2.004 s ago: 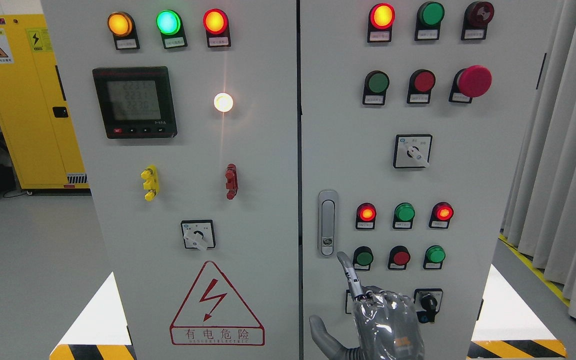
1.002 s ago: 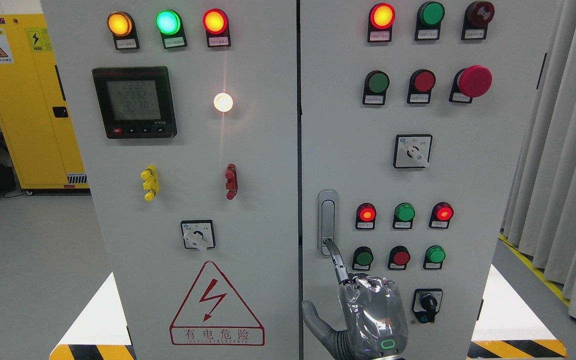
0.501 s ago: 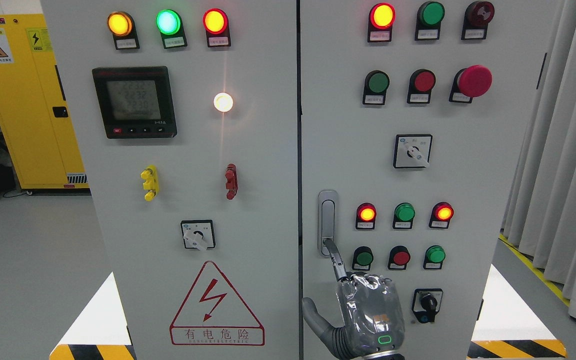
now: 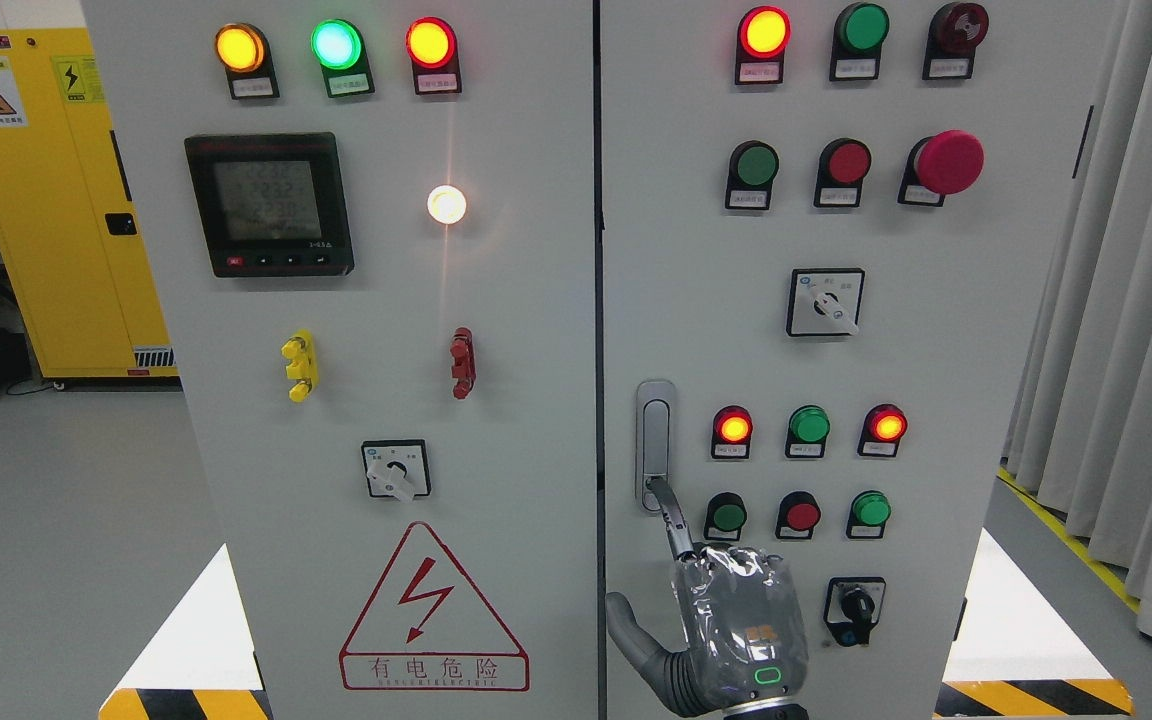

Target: Release door handle

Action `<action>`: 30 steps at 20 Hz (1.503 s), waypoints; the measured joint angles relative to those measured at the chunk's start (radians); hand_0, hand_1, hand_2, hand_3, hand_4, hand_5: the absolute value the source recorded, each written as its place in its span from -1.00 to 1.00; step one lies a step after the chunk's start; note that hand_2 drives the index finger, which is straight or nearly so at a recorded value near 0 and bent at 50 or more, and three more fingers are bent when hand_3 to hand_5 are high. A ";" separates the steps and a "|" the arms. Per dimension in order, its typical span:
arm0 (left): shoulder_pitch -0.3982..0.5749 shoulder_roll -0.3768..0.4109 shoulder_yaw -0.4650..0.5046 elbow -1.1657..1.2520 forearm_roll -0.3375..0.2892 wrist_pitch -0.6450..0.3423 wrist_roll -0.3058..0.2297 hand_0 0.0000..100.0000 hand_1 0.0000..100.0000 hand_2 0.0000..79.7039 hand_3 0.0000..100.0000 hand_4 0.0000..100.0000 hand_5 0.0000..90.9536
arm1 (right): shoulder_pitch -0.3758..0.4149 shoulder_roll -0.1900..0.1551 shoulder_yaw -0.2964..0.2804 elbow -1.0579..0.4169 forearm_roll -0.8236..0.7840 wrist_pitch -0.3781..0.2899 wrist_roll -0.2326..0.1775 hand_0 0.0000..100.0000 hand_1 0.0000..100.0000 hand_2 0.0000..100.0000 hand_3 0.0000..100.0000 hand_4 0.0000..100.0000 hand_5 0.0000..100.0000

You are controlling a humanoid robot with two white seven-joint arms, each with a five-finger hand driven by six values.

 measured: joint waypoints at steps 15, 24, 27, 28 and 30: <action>0.000 0.000 0.000 0.000 0.000 0.000 0.000 -0.76 0.11 -1.00 -1.00 -1.00 -1.00 | -0.005 0.001 -0.001 0.006 0.000 0.000 0.019 -0.36 -0.32 -1.00 0.95 0.98 1.00; 0.000 0.000 0.000 0.000 0.000 0.000 0.000 -0.76 0.11 -1.00 -1.00 -1.00 -1.00 | 0.001 0.002 0.000 0.006 0.000 0.000 0.024 -0.36 -0.31 -1.00 0.98 0.99 1.00; 0.000 0.000 0.000 0.000 0.000 0.000 0.000 -0.76 0.11 -1.00 -1.00 -1.00 -1.00 | 0.003 0.002 0.000 0.005 0.000 0.001 0.031 -0.35 -0.31 -1.00 0.98 0.99 1.00; 0.000 0.000 0.000 0.000 0.000 0.000 0.000 -0.76 0.11 -1.00 -1.00 -1.00 -1.00 | 0.003 0.002 0.000 0.005 0.001 0.002 0.033 -0.35 -0.31 -1.00 0.98 0.99 1.00; 0.000 0.000 0.000 0.000 0.000 0.000 0.000 -0.76 0.11 -1.00 -1.00 -1.00 -1.00 | 0.004 0.002 0.000 0.005 0.001 0.005 0.038 -0.35 -0.31 -1.00 0.98 1.00 1.00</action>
